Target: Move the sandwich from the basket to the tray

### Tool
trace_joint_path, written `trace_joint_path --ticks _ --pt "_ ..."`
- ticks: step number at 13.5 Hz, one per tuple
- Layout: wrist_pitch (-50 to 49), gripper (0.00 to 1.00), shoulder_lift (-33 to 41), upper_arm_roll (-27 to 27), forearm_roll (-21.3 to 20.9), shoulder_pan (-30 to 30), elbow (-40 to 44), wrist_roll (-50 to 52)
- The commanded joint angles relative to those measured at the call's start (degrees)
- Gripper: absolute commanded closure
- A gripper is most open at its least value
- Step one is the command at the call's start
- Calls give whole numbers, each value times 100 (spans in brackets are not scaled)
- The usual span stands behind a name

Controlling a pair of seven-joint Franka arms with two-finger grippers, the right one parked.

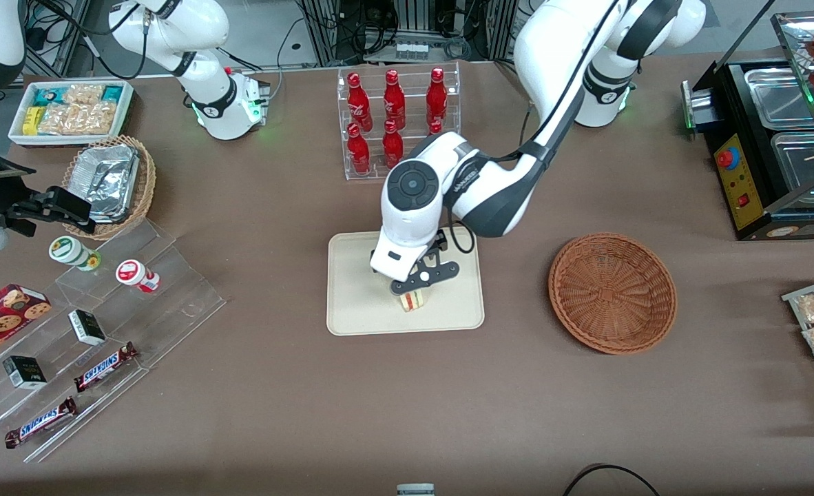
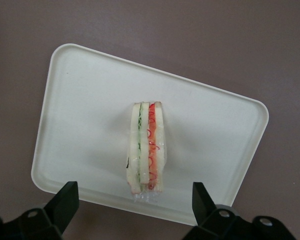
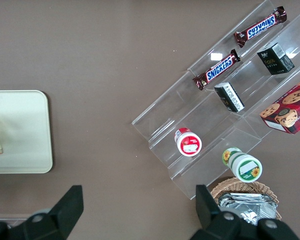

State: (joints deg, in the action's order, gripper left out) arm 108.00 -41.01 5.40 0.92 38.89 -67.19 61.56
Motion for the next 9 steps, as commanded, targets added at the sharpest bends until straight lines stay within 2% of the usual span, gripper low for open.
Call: trace_joint_path --ticks 1,5,9 --pt "-270 0 268 -30 -21 -171 -145 -318" --pt "-323 0 752 -180 -39 -532 -689 -513" --pt "-884 0 1068 -303 66 -1198 -848 -1977"
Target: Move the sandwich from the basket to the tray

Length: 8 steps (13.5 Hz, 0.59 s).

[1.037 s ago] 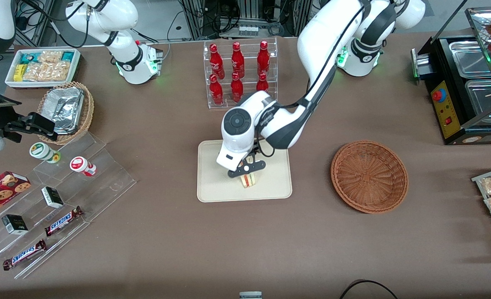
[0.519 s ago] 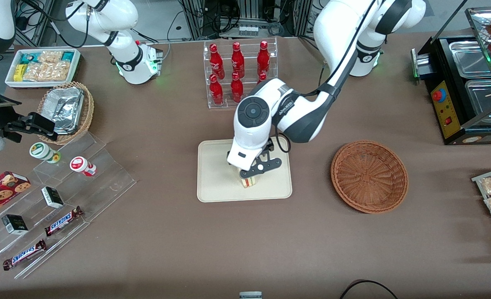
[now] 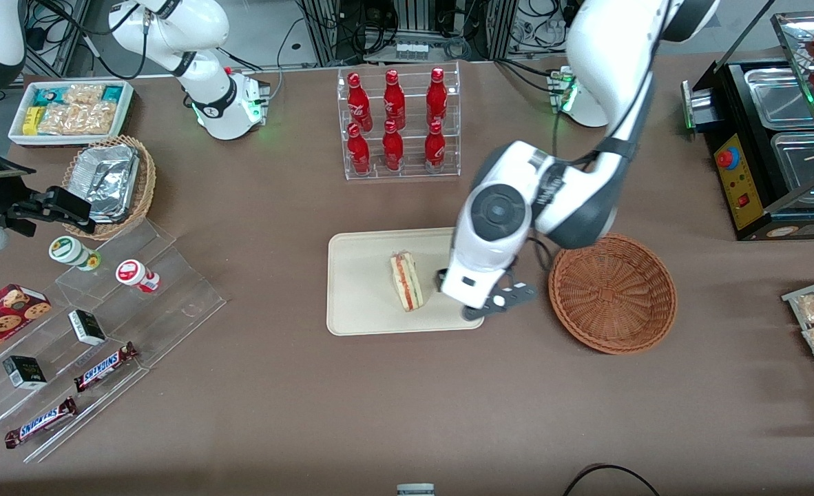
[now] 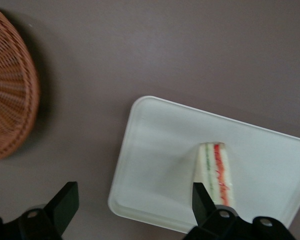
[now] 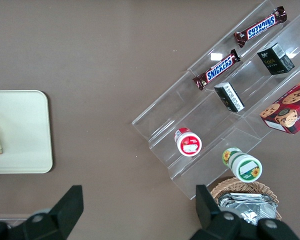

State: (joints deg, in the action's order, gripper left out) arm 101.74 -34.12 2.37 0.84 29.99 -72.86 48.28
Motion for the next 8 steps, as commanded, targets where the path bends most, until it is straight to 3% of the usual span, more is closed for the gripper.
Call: trace_joint_path --ticks 1,8 --pt "-425 0 467 0 83 -466 -290 -905" --pt "-1181 0 1468 0 241 -1503 -984 -3049"
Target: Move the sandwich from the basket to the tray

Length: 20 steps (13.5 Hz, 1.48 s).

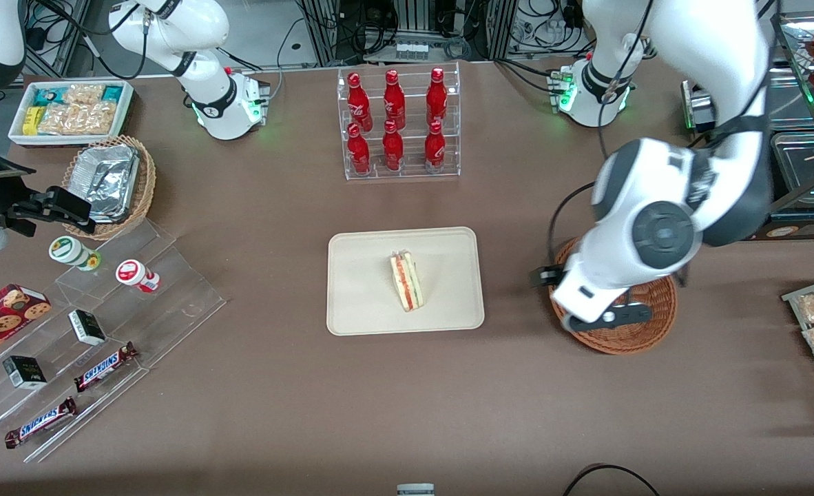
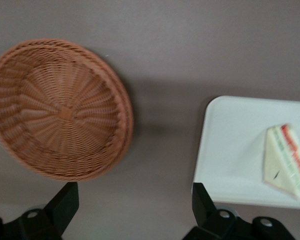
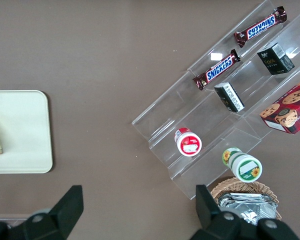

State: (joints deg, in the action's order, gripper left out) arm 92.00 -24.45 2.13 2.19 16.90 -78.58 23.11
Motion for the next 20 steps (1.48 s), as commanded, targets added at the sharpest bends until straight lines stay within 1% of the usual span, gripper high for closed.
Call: trace_joint_path --ticks 1,3,5,7,11,13,16,18,20 --pt "-365 0 607 25 107 -326 -413 -884" --pt "-647 0 914 25 107 -633 -474 -1578" --pt "-683 0 1379 25 72 -906 -903 -2229" --pt "-736 0 1801 25 63 -1196 -1229 -2556" --pt "-1323 0 2338 147 63 -1811 -1274 -2996" --pt "-1579 0 2514 157 54 -1961 -1230 -3085" --pt "-1738 0 2734 130 -16 -2015 -1222 -3094" --pt "-1799 0 2849 113 -121 -2120 -1222 -3094" --pt "-1791 0 2876 112 -314 -2120 -1222 -3085"
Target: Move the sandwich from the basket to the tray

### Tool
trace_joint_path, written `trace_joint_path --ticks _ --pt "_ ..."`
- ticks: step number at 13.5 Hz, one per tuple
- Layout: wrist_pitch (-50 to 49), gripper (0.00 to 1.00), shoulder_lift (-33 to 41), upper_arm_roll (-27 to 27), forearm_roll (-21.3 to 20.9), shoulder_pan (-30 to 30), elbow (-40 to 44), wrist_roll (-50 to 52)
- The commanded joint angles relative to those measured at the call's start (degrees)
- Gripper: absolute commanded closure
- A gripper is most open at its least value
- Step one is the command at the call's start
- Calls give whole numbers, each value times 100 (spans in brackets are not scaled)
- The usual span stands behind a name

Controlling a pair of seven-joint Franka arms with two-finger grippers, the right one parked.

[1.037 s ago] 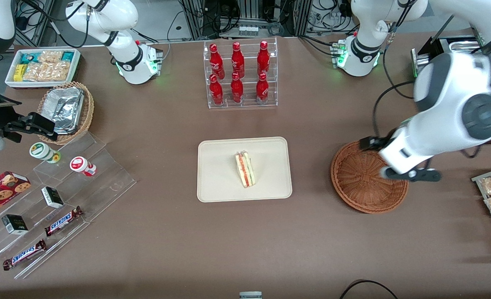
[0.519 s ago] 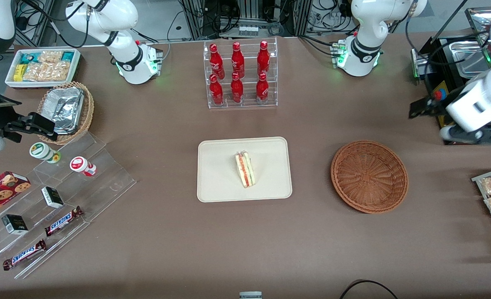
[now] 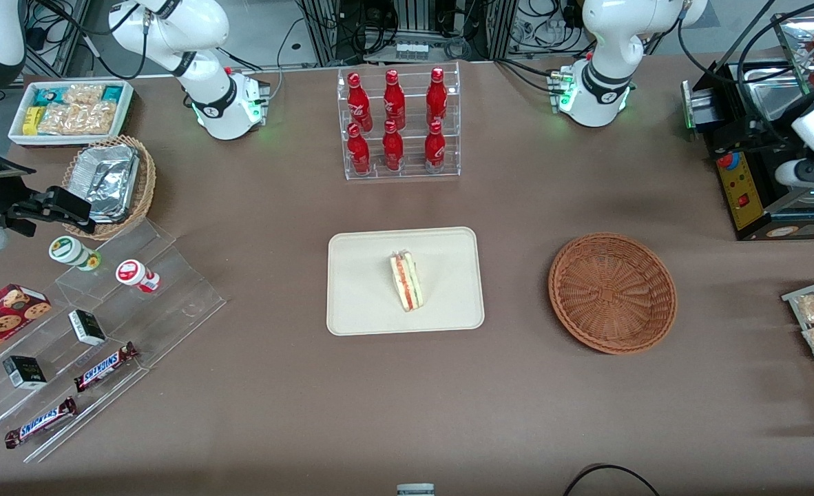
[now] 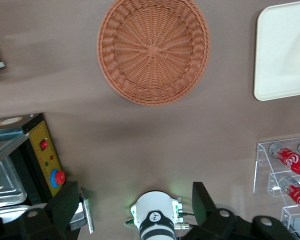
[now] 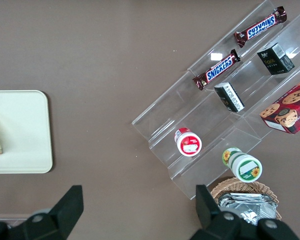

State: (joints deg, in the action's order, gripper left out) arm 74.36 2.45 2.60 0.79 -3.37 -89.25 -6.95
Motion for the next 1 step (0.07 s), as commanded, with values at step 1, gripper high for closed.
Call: trace_joint_path --ticks 1 --pt "-18 0 186 74 -184 -94 -154 -79"
